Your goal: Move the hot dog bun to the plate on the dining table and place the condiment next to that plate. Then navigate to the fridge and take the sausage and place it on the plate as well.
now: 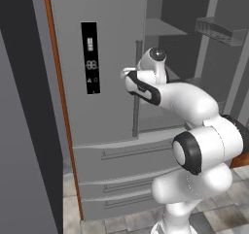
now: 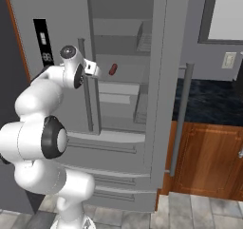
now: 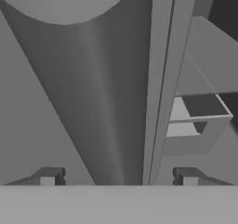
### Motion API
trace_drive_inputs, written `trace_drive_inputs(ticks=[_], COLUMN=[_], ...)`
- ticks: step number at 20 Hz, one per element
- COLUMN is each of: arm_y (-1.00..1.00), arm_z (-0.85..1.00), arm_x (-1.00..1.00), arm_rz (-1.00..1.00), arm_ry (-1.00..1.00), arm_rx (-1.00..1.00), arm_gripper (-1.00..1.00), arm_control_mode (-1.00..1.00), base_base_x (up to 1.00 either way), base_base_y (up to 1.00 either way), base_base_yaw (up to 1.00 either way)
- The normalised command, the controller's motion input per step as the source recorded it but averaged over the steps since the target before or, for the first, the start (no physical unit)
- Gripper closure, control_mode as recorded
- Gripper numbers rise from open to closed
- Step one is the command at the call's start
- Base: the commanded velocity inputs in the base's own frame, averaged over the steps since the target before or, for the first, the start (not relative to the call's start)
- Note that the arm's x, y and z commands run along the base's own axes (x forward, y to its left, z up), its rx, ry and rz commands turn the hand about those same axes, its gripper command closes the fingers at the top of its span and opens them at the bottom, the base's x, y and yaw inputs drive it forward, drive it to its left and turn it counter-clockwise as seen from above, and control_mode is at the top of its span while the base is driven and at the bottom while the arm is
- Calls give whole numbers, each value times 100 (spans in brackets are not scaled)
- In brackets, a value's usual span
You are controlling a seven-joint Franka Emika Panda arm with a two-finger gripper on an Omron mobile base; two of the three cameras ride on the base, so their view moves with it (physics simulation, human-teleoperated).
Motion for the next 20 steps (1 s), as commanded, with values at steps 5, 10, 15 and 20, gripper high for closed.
trace_drive_inputs(ticks=[5, 10, 15, 20], arm_y=[11, 33, 67, 74], arm_z=[-13, -9, -2, -6], arm_x=[42, 11, -63, -96], arm_rz=[0, 0, 0, 0], arm_ry=[0, -2, -8, -17], arm_rx=[0, 0, 0, 0], arm_gripper=[100, 100, 100, 100], arm_control_mode=[-100, -100, -100, -100], base_base_x=[0, 0, 0, 0], base_base_y=[0, 0, 0, 0], base_base_yaw=[0, 0, 0, 0])
